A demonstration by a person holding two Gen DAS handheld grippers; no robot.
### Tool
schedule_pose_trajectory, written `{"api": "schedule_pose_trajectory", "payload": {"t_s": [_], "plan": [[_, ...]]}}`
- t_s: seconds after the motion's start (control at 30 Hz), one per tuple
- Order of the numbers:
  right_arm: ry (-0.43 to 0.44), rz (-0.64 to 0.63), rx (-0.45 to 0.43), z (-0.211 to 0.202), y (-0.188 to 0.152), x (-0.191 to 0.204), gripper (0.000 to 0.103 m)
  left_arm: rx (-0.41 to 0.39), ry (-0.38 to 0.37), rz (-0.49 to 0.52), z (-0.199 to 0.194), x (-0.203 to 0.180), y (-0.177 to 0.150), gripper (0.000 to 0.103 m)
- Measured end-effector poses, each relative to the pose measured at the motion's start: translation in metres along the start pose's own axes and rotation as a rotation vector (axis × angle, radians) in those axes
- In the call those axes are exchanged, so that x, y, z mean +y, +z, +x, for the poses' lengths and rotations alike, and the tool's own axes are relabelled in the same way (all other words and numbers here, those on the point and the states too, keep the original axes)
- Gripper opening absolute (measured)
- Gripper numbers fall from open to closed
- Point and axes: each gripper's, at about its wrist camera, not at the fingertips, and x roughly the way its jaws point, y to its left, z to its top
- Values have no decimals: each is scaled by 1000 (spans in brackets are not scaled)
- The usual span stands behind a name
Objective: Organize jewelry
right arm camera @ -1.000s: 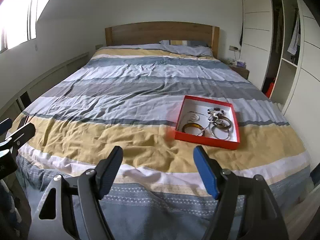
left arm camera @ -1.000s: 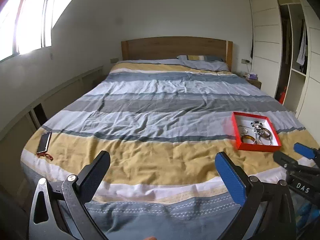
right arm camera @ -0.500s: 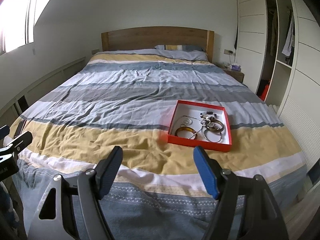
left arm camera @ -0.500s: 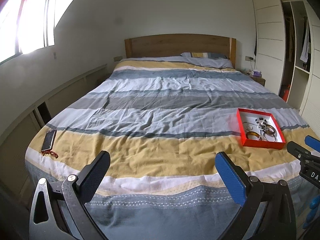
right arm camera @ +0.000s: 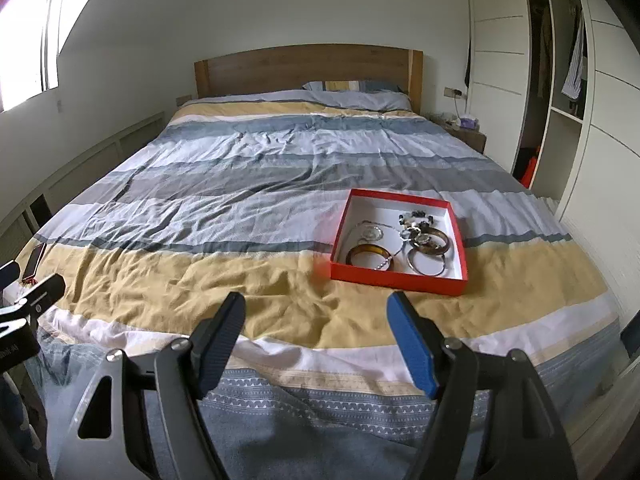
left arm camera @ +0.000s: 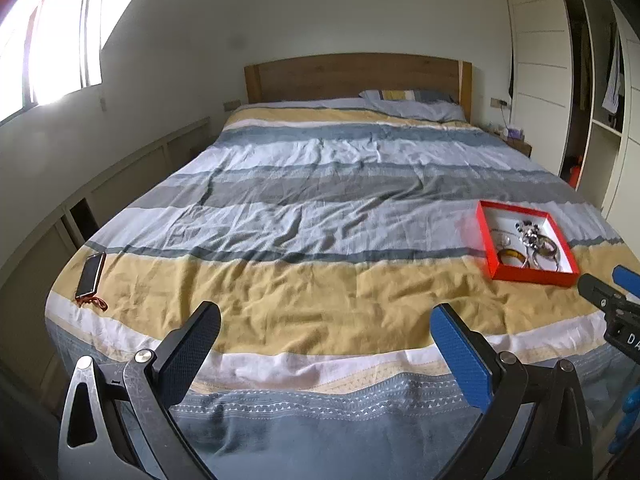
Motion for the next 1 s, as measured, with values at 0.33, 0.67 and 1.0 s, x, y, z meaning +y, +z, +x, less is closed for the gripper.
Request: {"api": "schedule_pose_trajectory", "payload": {"t_s": [0.33, 0.67, 1.0], "plan": [[-1, 11, 18, 13, -3, -5, 72, 37, 14, 8, 17, -1, -4, 102], [-3, 40, 46, 25, -7, -15, 72, 75, 22, 6, 34, 5, -10, 102], [-4, 51, 55, 31, -10, -18, 72, 95, 27, -4, 42, 10, -12, 102]]}}
